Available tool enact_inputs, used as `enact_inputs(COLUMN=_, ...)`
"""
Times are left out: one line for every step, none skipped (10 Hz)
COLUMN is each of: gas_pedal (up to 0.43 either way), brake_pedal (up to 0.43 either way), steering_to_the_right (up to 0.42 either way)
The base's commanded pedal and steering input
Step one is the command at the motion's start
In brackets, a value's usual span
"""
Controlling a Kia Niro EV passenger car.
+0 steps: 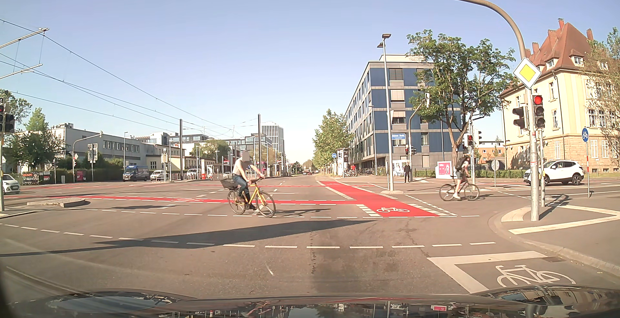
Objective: Follow the waypoints while adhering to traffic rules and regulations
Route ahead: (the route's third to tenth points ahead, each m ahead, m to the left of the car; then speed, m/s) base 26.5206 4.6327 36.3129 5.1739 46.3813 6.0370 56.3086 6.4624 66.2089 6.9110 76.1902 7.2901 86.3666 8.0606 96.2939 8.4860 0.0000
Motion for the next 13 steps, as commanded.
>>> enact_inputs(gas_pedal=0.0, brake_pedal=0.195, steering_to_the_right=-0.055)
enact_inputs(gas_pedal=0.0, brake_pedal=0.195, steering_to_the_right=-0.055)
enact_inputs(gas_pedal=0.0, brake_pedal=0.195, steering_to_the_right=-0.055)
enact_inputs(gas_pedal=0.0, brake_pedal=0.195, steering_to_the_right=-0.055)
enact_inputs(gas_pedal=0.0, brake_pedal=0.195, steering_to_the_right=-0.055)
enact_inputs(gas_pedal=0.0, brake_pedal=0.195, steering_to_the_right=-0.055)
enact_inputs(gas_pedal=0.0, brake_pedal=0.195, steering_to_the_right=-0.055)
enact_inputs(gas_pedal=0.0, brake_pedal=0.195, steering_to_the_right=-0.055)
enact_inputs(gas_pedal=0.0, brake_pedal=0.195, steering_to_the_right=-0.056)
enact_inputs(gas_pedal=0.0, brake_pedal=0.195, steering_to_the_right=-0.056)
enact_inputs(gas_pedal=0.0, brake_pedal=0.195, steering_to_the_right=-0.056)
enact_inputs(gas_pedal=0.0, brake_pedal=0.195, steering_to_the_right=-0.056)
enact_inputs(gas_pedal=0.0, brake_pedal=0.195, steering_to_the_right=-0.056)
